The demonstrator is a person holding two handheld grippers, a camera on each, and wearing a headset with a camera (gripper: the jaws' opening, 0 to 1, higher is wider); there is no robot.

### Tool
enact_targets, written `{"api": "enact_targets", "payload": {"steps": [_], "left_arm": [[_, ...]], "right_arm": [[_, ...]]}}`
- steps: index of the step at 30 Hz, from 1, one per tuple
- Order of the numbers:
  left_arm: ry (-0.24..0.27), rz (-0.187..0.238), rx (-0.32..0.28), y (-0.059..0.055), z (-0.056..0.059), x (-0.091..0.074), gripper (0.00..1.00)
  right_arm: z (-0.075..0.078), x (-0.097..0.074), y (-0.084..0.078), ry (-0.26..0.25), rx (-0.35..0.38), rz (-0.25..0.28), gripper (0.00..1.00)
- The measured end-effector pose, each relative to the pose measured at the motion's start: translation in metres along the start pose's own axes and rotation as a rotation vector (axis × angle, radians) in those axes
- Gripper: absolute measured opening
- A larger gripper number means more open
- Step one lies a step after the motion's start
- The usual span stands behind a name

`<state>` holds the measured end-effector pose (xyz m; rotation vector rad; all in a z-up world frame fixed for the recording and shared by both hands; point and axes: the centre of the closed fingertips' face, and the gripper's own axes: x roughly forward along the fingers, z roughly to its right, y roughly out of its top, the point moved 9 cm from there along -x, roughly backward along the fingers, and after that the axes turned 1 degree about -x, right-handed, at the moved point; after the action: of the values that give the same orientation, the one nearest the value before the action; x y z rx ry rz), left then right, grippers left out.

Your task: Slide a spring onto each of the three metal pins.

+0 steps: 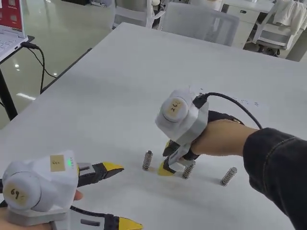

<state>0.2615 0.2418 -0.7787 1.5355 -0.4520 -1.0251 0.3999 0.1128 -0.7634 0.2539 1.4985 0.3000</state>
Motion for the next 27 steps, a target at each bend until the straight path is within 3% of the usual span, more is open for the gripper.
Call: {"api": "enact_targets", "payload": {"steps": [27], "left_arm": [[-0.009, -0.014, 0.011, 0.003, 0.002, 0.003, 0.66]], "right_arm": [[0.005, -0.018, -0.039, -0.058, 0.091, 0.062, 0.62]]}}
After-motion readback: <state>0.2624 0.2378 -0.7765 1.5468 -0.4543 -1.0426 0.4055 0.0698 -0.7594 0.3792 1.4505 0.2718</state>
